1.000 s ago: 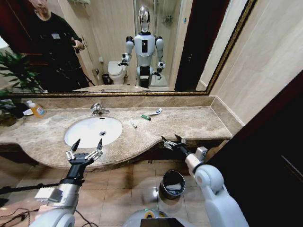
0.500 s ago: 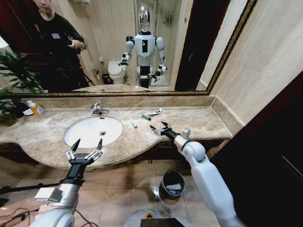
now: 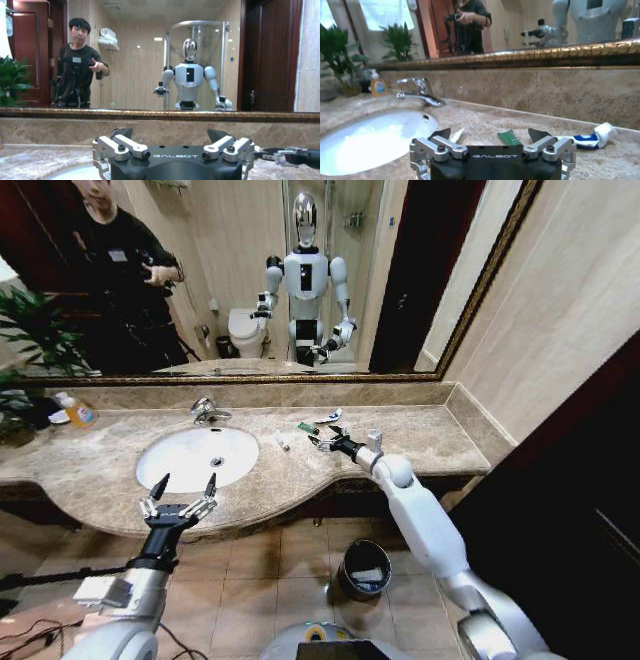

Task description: Pick up the trash from the sink and place it in the trash bin.

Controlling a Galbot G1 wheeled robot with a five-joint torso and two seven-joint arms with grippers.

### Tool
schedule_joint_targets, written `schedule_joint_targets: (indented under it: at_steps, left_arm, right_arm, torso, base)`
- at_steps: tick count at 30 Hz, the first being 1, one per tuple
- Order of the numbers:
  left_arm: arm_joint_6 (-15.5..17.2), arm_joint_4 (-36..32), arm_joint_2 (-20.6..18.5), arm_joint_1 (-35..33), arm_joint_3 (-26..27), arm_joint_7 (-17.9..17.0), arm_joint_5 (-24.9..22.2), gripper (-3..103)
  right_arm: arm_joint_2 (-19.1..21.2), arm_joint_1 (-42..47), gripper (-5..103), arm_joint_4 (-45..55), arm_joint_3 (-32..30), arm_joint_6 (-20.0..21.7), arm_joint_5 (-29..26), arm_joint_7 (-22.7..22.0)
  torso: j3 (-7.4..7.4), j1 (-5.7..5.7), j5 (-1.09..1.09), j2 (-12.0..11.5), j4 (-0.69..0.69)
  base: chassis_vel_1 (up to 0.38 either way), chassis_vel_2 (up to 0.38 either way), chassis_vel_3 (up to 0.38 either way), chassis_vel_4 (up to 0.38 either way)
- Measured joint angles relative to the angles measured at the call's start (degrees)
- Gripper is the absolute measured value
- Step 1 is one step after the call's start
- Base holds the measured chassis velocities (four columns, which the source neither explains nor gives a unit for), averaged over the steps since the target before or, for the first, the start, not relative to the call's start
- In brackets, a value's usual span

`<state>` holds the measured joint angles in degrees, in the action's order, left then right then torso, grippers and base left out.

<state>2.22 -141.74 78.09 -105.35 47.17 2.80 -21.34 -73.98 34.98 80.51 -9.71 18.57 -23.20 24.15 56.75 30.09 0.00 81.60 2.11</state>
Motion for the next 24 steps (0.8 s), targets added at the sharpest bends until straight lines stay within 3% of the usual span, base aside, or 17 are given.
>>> schedule_joint_targets:
  at_steps: [9,19,24]
  left_arm:
    - [0.0,0.0,0.0,0.0,0.0,0.0,0.0,100]
    - [0.0,0.0,0.0,0.0,0.0,0.0,0.0,100]
    - [0.0,0.0,0.0,0.0,0.0,0.0,0.0,100]
  right_arm:
    - [-2.8,-5.9,100,-8.3,3.3,0.2,5.6,-0.8]
    - [-4.7,-9.2,102,-15.0,3.4,0.6,6.7,-2.8]
    - [-5.3,-9.4,90,-16.6,3.0,0.2,7.1,-4.3]
  torso:
    - [0.00,0.00,0.00,0.0,0.00]
    - [0.00,0.00,0.00,0.0,0.00]
    - [0.00,0.00,0.00,0.0,0.00]
  base:
    - [0.000,0.000,0.000,0.000]
    - [0.000,0.000,0.000,0.000]
    - [0.000,0.000,0.000,0.000]
